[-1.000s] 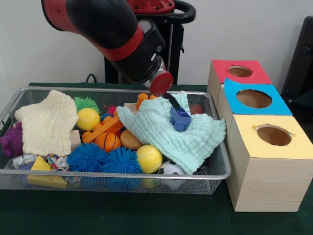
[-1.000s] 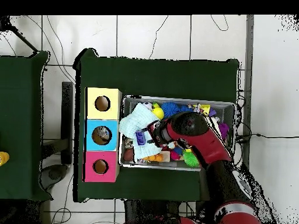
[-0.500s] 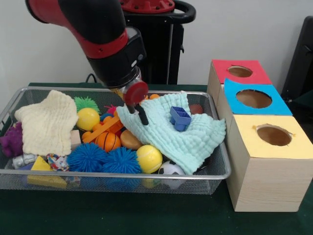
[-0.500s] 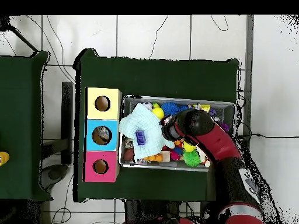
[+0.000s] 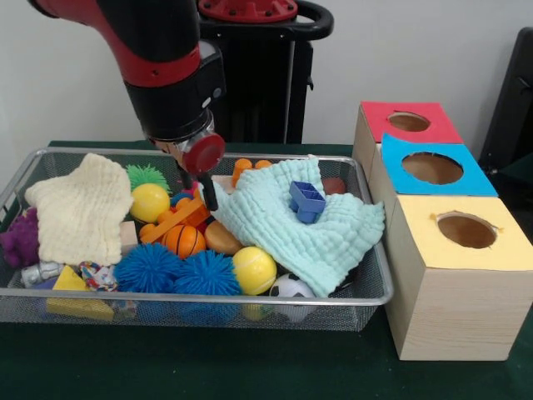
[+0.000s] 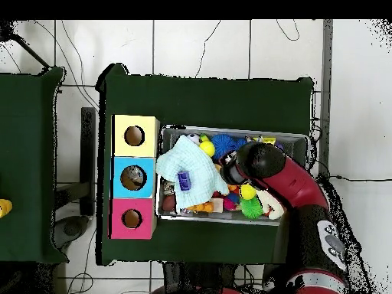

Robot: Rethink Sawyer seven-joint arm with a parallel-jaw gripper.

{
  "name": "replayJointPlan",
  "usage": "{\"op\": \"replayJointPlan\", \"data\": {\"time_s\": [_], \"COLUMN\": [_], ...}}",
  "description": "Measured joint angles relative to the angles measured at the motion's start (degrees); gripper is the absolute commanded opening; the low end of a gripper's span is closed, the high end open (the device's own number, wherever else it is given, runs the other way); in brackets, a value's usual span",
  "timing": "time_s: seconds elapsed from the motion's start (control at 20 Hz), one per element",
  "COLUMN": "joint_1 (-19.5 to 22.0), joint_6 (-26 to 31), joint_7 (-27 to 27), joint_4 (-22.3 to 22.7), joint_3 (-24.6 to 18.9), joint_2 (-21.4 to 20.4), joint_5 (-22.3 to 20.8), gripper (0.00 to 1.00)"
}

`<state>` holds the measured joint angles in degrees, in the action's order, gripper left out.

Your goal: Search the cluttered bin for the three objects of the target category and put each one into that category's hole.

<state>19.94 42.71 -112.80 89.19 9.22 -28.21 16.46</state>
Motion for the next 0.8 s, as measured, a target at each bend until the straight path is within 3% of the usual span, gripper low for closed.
{"op": "replayJointPlan", "data": {"time_s": [0.8], "joint_1": [-0.7], "joint_6": [-4.3], "joint_7": [0.0], "joint_4": [-6.9], "joint_3": [5.8], "joint_2": [2.2], "joint_5": [-6.4], "gripper": [1.00]}}
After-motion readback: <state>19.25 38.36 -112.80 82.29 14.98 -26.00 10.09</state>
